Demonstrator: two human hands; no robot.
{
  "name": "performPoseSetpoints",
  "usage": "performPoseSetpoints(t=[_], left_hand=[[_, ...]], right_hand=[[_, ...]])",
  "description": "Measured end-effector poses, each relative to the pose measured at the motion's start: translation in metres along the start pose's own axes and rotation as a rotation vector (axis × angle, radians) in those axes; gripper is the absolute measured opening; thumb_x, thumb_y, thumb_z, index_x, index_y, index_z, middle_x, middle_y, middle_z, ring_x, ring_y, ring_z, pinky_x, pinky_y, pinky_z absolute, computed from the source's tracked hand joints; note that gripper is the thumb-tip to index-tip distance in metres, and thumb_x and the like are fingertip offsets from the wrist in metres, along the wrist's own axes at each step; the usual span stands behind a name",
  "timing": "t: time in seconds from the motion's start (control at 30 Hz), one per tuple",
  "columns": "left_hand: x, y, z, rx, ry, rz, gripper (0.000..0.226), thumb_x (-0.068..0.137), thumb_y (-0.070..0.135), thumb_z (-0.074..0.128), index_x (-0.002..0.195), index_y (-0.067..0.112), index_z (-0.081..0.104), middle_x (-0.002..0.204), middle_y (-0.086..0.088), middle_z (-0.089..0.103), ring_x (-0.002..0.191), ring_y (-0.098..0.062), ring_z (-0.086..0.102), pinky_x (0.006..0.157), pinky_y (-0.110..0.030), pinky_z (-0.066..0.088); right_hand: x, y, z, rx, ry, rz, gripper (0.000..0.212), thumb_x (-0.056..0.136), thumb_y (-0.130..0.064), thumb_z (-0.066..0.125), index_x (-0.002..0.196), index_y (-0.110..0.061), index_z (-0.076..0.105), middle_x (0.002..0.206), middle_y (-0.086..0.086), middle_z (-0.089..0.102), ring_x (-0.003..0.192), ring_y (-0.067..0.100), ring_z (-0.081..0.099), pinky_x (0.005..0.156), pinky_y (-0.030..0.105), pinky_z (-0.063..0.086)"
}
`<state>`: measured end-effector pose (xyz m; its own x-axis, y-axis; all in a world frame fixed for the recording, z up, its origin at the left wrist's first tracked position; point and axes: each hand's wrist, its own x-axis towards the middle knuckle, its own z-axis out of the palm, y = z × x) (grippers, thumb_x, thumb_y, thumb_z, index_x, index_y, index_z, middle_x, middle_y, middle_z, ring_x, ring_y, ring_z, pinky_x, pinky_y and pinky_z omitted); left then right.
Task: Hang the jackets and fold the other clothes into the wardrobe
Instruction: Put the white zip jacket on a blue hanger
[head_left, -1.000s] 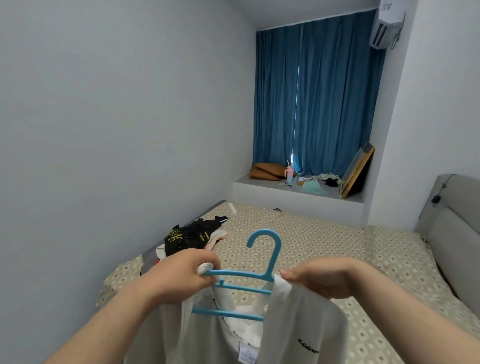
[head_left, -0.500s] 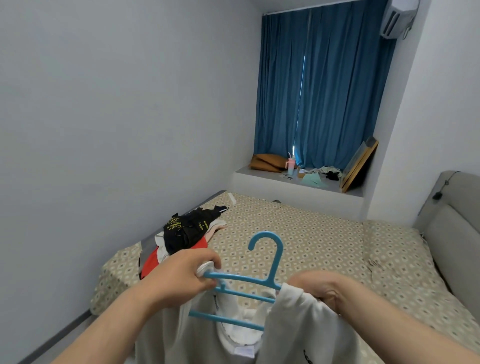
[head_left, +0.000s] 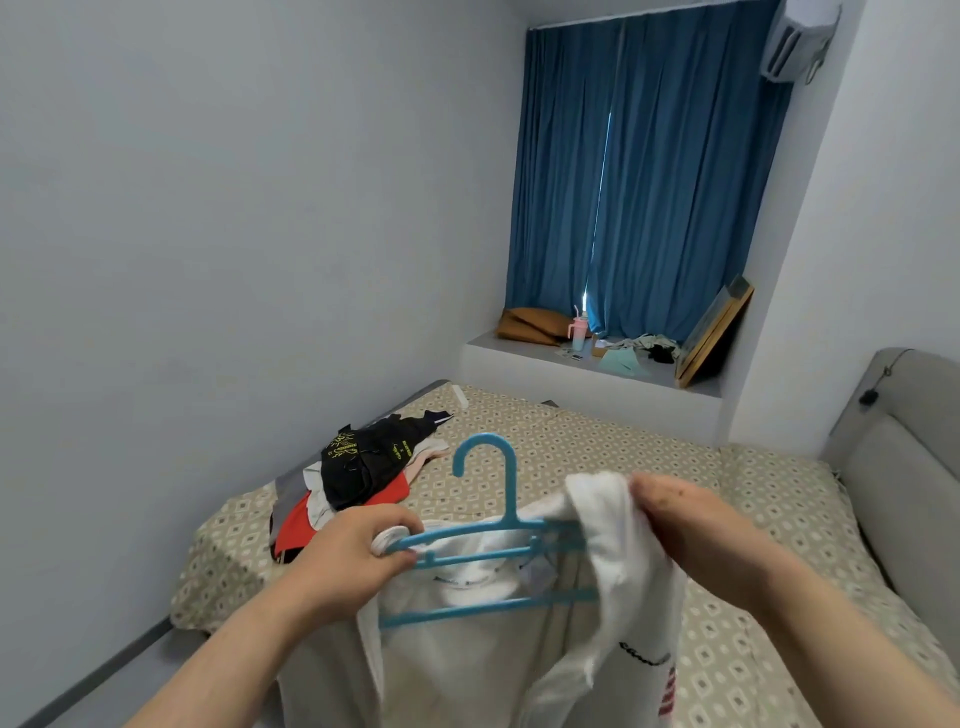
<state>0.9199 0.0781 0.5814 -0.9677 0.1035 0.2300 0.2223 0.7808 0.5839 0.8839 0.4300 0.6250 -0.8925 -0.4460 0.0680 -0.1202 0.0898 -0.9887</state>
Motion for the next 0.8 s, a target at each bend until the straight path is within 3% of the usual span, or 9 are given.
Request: performPoseSetpoints(t=[0.1, 0.13, 0.2, 0.33, 0.43, 0.5, 0.6, 0.7, 0.8], left_hand=[[0.001, 0.008, 0.001, 0.003, 0.021, 0.09, 0.022, 0.086, 0.03, 0.073, 0.089, 0.05, 0.064, 0.09, 0.027, 0.066, 0.086, 0.004, 0.059, 0.072, -0.023, 0.049], [0.0, 0.011, 0.001, 0.008, 0.034, 0.116, 0.024, 0.085, 0.029, 0.073, 0.089, 0.051, 0.063, 0.09, 0.028, 0.066, 0.085, 0.004, 0.059, 0.069, -0.022, 0.048], [0.0, 0.016, 0.003, 0.021, 0.061, 0.167, 0.024, 0.085, 0.03, 0.072, 0.09, 0.051, 0.062, 0.088, 0.028, 0.065, 0.083, 0.002, 0.06, 0.067, -0.023, 0.049], [-0.001, 0.025, 0.002, 0.035, 0.089, 0.215, 0.023, 0.084, 0.033, 0.073, 0.09, 0.052, 0.061, 0.087, 0.029, 0.065, 0.081, 0.001, 0.06, 0.065, -0.024, 0.05], [0.001, 0.027, -0.001, 0.012, 0.135, 0.16, 0.035, 0.076, 0.03, 0.081, 0.088, 0.055, 0.06, 0.091, 0.034, 0.063, 0.084, 0.006, 0.059, 0.065, -0.011, 0.043], [0.001, 0.026, -0.004, -0.072, 0.15, 0.08, 0.039, 0.067, 0.029, 0.085, 0.089, 0.053, 0.062, 0.094, 0.037, 0.061, 0.085, 0.009, 0.059, 0.063, -0.006, 0.042], [0.007, 0.024, -0.012, -0.367, 0.303, -0.018, 0.037, 0.069, 0.015, 0.084, 0.088, 0.043, 0.069, 0.09, 0.024, 0.069, 0.075, 0.004, 0.063, 0.06, -0.007, 0.046], [0.011, 0.027, -0.027, -0.763, 0.59, -0.055, 0.034, 0.08, -0.002, 0.074, 0.081, 0.031, 0.072, 0.075, 0.012, 0.071, 0.066, -0.004, 0.062, 0.059, -0.013, 0.051], [0.008, 0.04, -0.04, -0.936, 0.679, 0.02, 0.031, 0.084, -0.003, 0.069, 0.084, 0.028, 0.071, 0.078, 0.01, 0.071, 0.071, -0.007, 0.064, 0.064, -0.016, 0.054]], right_hand=[[-0.005, 0.001, 0.003, -0.467, 0.063, -0.048, 0.037, 0.093, -0.037, 0.062, 0.07, -0.009, 0.06, 0.073, -0.005, 0.055, 0.07, 0.008, 0.048, 0.071, 0.033, 0.037], [-0.005, 0.002, 0.001, -0.673, 0.117, -0.064, 0.03, 0.091, -0.033, 0.065, 0.068, -0.016, 0.058, 0.072, -0.011, 0.055, 0.066, 0.004, 0.047, 0.069, 0.03, 0.038], [-0.005, 0.004, 0.0, -0.924, 0.162, -0.041, 0.014, 0.083, -0.037, 0.073, 0.084, -0.026, 0.064, 0.088, -0.013, 0.061, 0.08, 0.0, 0.055, 0.077, 0.025, 0.047], [-0.007, 0.008, 0.0, -0.863, -0.019, 0.153, 0.045, 0.07, -0.056, 0.07, 0.112, -0.042, 0.063, 0.107, -0.023, 0.068, 0.097, -0.003, 0.063, 0.087, 0.026, 0.053], [-0.004, 0.009, 0.003, -0.937, -0.024, 0.139, 0.028, 0.086, -0.057, 0.062, 0.097, -0.032, 0.068, 0.094, -0.017, 0.071, 0.085, -0.005, 0.064, 0.076, 0.019, 0.051], [-0.003, 0.014, 0.006, -0.898, 0.011, 0.098, 0.028, 0.09, -0.051, 0.061, 0.088, -0.025, 0.069, 0.088, -0.012, 0.072, 0.081, -0.002, 0.065, 0.072, 0.02, 0.05], [-0.006, 0.023, 0.008, -0.851, 0.02, 0.073, 0.034, 0.092, -0.048, 0.061, 0.093, -0.015, 0.07, 0.093, -0.004, 0.073, 0.088, 0.01, 0.067, 0.082, 0.034, 0.052], [-0.009, 0.028, 0.007, -0.877, 0.051, 0.112, 0.04, 0.092, -0.052, 0.058, 0.09, -0.014, 0.07, 0.09, -0.001, 0.072, 0.083, 0.009, 0.066, 0.077, 0.03, 0.049], [-0.009, 0.032, 0.009, -0.929, 0.079, 0.122, 0.042, 0.09, -0.059, 0.055, 0.083, -0.019, 0.069, 0.082, -0.005, 0.072, 0.076, 0.004, 0.065, 0.073, 0.028, 0.05]])
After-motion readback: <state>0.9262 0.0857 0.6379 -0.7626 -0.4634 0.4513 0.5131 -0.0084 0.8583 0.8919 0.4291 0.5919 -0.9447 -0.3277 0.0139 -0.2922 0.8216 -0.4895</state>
